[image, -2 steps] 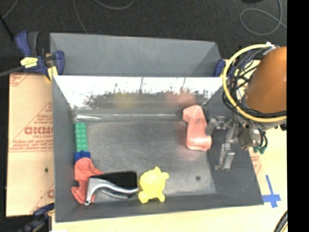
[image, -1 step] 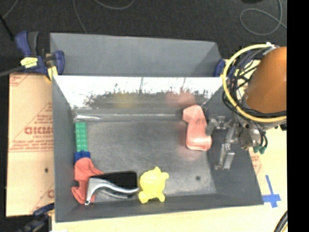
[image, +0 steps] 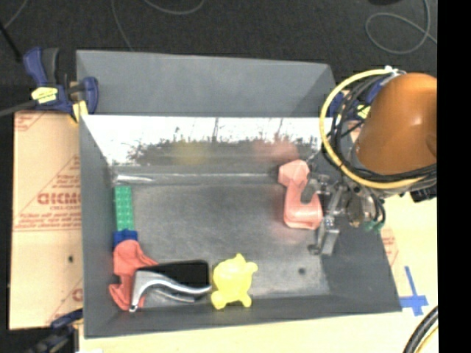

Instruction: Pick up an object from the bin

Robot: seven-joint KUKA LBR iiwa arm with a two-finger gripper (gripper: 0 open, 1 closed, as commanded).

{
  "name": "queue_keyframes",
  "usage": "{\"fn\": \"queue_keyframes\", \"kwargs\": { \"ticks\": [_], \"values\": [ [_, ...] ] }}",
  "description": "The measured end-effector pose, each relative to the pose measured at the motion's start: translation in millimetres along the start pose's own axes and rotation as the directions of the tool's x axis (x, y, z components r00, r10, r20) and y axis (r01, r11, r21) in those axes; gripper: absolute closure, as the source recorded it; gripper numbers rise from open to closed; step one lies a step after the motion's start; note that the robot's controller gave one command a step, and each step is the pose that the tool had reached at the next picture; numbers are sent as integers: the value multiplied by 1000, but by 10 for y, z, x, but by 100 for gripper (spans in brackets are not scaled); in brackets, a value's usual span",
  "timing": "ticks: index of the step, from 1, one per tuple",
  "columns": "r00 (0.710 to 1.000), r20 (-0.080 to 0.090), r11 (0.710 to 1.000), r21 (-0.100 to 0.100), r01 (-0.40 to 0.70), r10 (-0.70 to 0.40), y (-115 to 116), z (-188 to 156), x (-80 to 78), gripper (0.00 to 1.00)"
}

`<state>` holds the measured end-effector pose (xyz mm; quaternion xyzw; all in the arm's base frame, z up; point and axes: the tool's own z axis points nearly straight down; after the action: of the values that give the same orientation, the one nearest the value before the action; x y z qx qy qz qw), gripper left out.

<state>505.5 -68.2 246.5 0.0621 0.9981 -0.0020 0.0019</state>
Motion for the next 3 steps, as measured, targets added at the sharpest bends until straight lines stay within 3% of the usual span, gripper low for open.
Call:
{"fn": "queue_keyframes", "kwargs": {
  "ticks": [1, 2, 3],
  "values": [
    [993, -9, 993, -3, -119, 119, 373, 129, 42, 0],
    [998, 9, 998, -2, -56, 56, 470, 566, -402, 0],
    [998, 0, 998, -2, 66, -66, 630, 1014, -301, 0]
  ]
}}
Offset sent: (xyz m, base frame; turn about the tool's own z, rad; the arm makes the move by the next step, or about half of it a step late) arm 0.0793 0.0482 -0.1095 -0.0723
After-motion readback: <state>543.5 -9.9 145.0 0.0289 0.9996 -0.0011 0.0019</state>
